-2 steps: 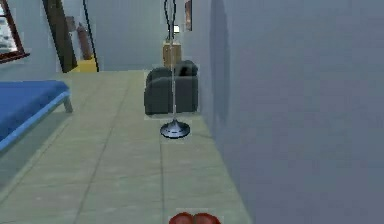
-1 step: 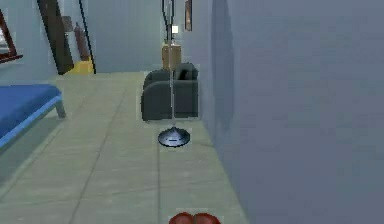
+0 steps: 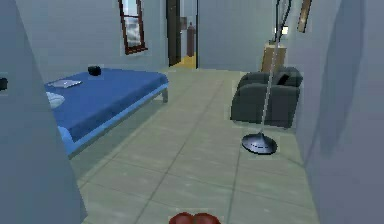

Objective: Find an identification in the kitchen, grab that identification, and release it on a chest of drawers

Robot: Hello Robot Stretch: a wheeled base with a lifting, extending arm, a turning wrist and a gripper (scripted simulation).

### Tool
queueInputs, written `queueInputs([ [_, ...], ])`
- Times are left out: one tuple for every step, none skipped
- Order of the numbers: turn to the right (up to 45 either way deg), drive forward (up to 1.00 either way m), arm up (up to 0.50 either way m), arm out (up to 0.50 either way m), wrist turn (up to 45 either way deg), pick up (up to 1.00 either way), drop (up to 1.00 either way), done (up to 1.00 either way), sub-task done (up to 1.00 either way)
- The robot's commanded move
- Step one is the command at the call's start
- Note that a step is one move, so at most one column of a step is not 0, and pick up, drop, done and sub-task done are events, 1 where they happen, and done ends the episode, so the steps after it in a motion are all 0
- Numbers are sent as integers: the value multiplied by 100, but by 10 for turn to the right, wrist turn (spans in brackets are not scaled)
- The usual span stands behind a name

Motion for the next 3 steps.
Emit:
queueInputs([
  [0, 100, 0, 0, 0, 0, 0, 0, 0],
  [0, 100, 0, 0, 0, 0, 0, 0, 0],
  [0, 100, 0, 0, 0, 0, 0, 0, 0],
])
